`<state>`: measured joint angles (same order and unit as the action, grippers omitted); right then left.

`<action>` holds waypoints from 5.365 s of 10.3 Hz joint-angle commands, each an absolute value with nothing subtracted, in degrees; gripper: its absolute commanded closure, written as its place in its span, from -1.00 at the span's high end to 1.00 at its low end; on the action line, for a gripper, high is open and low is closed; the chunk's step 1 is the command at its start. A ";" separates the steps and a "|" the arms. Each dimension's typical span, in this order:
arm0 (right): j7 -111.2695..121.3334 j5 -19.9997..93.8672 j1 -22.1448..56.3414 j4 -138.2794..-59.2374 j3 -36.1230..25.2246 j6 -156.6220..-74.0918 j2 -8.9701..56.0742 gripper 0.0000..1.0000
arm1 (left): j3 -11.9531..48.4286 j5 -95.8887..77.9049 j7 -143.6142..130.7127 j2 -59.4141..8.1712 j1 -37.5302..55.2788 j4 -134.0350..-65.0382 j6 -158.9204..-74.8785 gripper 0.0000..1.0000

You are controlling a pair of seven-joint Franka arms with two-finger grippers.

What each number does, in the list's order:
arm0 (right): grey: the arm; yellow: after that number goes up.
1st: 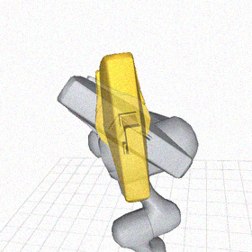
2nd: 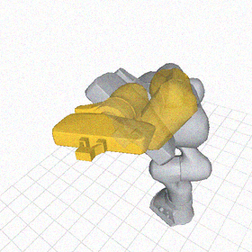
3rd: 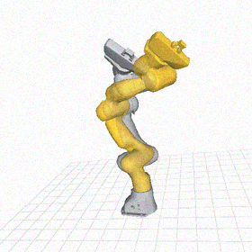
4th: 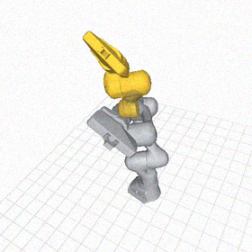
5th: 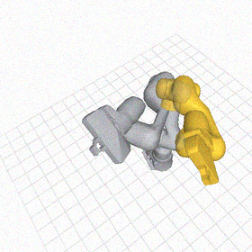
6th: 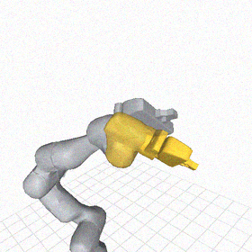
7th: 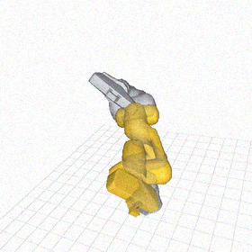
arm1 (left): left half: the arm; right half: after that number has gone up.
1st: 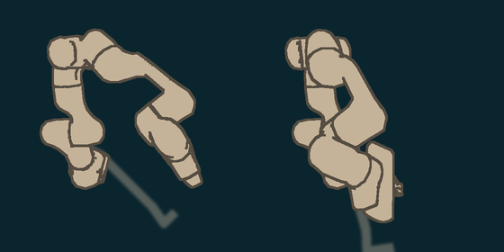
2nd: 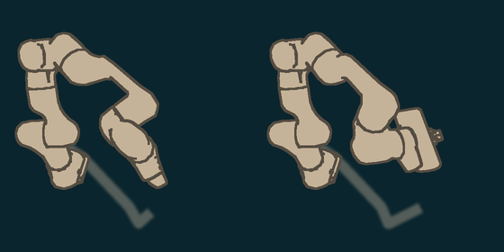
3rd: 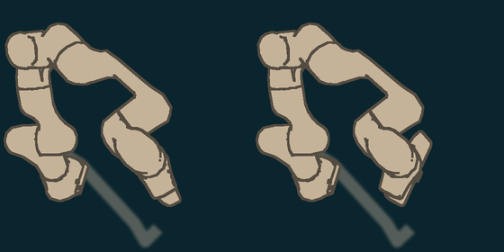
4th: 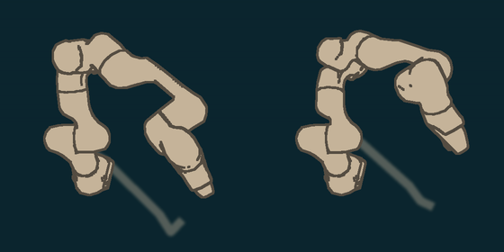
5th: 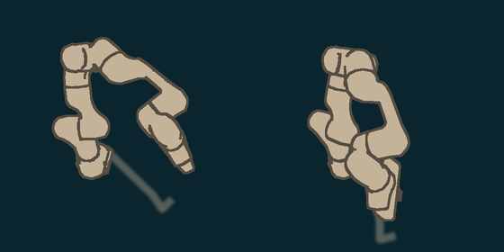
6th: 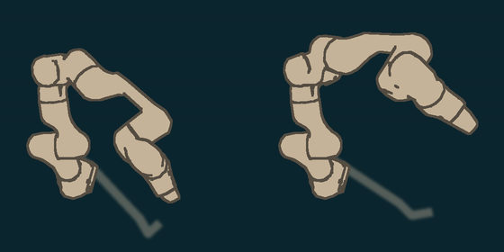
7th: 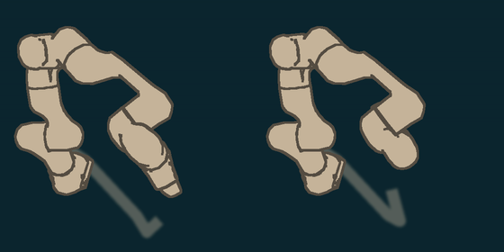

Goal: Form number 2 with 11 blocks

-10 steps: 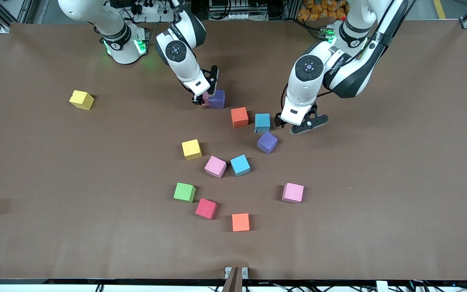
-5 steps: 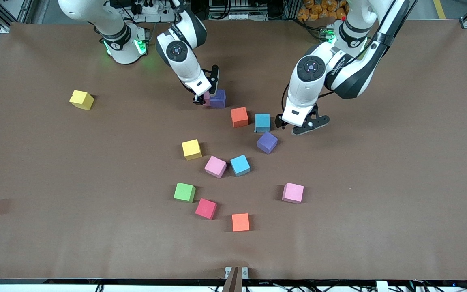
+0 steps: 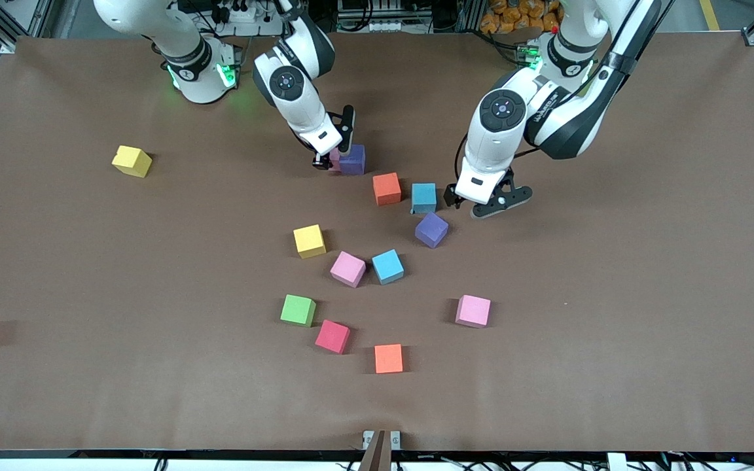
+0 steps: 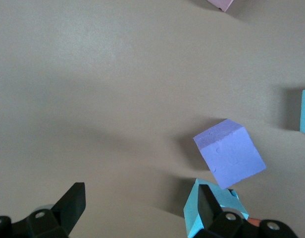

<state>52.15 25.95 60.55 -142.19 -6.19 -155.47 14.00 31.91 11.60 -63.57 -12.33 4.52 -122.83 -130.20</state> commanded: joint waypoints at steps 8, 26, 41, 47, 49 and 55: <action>53.35 28.30 62.14 -138.96 -6.42 -157.94 19.60 1.00 | 32.26 10.63 -63.54 -13.27 4.39 -121.03 -130.43 1.00; 56.60 25.94 55.46 -119.37 -23.53 -118.39 11.95 1.00 | 31.82 11.51 -60.29 -15.82 -1.32 -112.24 -129.81 1.00; 13.61 14.06 51.67 -112.06 -30.59 -130.45 14.77 1.00 | 31.55 21.27 -86.35 -37.79 24.26 -98.53 -125.17 1.00; 5.01 13.80 55.01 -112.06 -26.46 -132.09 20.38 1.00 | 31.64 25.64 -84.90 -37.88 24.35 -100.54 -125.77 1.00; 4.92 13.80 55.89 -112.06 -26.46 -137.08 23.45 1.00 | 31.90 25.93 -84.90 -37.97 24.35 -101.33 -127.35 1.00; 4.83 15.55 56.16 -112.76 -24.96 -141.32 26.63 1.00 | 31.90 26.45 -82.81 -38.67 26.28 -102.65 -130.52 1.00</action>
<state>5.98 14.87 55.97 -113.12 -25.39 -139.98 25.68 31.99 24.69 -84.36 -38.57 26.50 -101.83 -129.33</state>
